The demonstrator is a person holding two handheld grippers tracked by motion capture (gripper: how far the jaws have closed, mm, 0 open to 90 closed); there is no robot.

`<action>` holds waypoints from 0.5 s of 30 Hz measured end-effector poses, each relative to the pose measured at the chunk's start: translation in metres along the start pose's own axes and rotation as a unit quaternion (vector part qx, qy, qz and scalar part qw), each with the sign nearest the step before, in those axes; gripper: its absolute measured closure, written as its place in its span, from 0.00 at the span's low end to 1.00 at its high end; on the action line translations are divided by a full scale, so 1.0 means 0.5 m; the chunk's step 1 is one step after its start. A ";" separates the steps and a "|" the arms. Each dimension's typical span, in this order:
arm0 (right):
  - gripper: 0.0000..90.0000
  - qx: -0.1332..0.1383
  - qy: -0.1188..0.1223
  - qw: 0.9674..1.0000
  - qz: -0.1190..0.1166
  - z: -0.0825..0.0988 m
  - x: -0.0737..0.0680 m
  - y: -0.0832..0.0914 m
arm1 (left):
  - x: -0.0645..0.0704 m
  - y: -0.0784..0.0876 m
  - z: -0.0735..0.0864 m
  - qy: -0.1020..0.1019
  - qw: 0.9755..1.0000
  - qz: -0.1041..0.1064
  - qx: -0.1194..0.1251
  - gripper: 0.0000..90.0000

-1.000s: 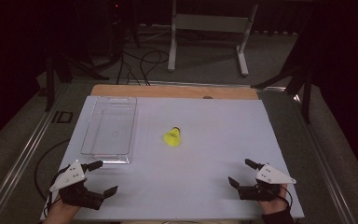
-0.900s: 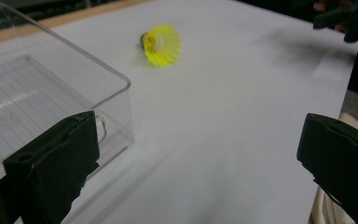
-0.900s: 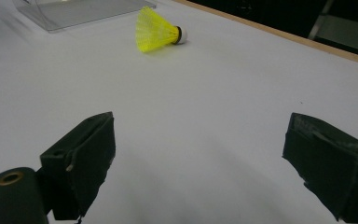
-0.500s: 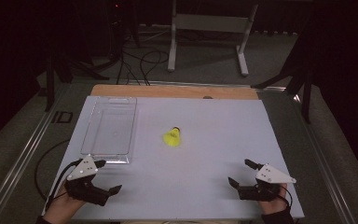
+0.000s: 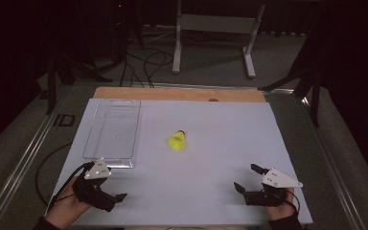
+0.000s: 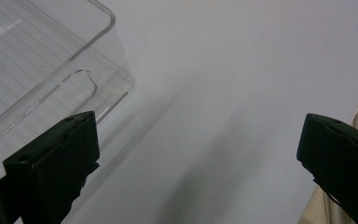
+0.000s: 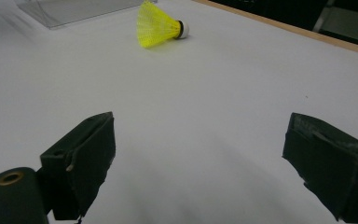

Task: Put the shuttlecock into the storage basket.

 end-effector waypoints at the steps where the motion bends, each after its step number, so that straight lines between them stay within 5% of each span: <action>1: 0.11 0.000 0.000 1.000 0.000 0.000 0.000 0.000 | 0.000 -0.001 -0.002 -0.001 1.000 0.002 -0.005 0.00; 9: 0.11 -0.002 0.000 1.000 0.000 0.000 0.000 -0.001 | 0.003 -0.011 -0.022 -0.017 0.999 0.015 -0.045 0.00; 15: 0.11 -0.004 0.001 1.000 0.000 0.000 -0.001 -0.001 | 0.007 -0.027 -0.043 -0.023 0.996 0.058 -0.058 0.00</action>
Point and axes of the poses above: each handheld gripper's, and its own axes: y roughly backward along the jaws, z roughly out of its underside, x roughly to its right, the point moved 1 cm from there along -y, roughly forward along the jaws, and after that the axes turned 12 degrees about -y, right-handed, at the moved point
